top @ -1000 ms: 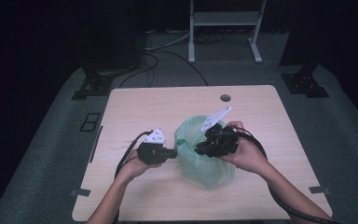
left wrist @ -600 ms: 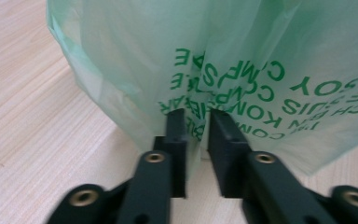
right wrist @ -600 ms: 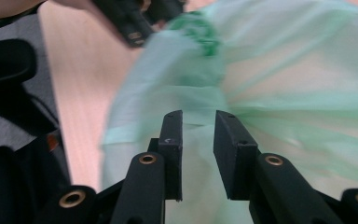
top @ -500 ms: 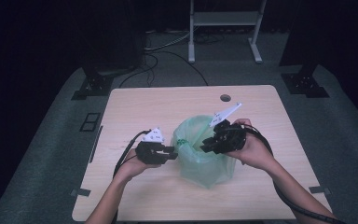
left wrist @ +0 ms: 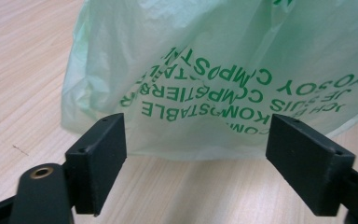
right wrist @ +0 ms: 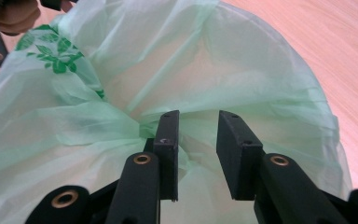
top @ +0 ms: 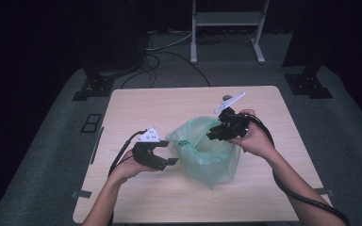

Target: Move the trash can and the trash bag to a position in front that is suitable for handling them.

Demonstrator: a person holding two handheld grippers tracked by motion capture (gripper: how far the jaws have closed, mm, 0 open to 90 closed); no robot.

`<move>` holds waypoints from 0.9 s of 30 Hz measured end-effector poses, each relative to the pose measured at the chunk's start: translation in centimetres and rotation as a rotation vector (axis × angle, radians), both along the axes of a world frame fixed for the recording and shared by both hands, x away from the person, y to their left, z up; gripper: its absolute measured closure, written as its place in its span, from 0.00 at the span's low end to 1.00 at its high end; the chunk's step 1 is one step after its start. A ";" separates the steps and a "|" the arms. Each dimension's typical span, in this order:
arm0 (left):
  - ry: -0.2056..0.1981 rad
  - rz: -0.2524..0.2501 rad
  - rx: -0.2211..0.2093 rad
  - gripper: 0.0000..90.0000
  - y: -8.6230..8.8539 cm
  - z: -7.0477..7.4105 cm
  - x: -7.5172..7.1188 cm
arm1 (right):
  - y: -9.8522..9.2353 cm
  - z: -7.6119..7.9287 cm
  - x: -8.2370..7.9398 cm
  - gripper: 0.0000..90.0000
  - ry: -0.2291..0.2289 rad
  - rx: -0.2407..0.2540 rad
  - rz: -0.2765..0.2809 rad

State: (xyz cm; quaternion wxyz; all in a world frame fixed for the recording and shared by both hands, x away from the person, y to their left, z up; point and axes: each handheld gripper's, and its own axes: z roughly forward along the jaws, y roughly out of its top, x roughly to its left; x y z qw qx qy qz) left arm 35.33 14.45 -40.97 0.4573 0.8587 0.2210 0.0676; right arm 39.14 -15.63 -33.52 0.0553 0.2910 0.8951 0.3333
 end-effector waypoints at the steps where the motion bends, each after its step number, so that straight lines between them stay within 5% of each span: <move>1: -0.002 -0.004 -0.004 0.19 0.3 0.0 -0.1 | -0.1 0.0 0.0 0.76 -0.002 0.002 -0.001; 17: -0.040 0.043 -0.050 0.08 2.3 1.7 0.2 | -3.6 1.4 0.2 0.51 -0.049 0.192 -0.040; 27: -0.048 0.059 -0.057 0.08 3.3 2.4 0.9 | -6.2 2.3 -0.1 0.41 -0.101 0.236 -0.117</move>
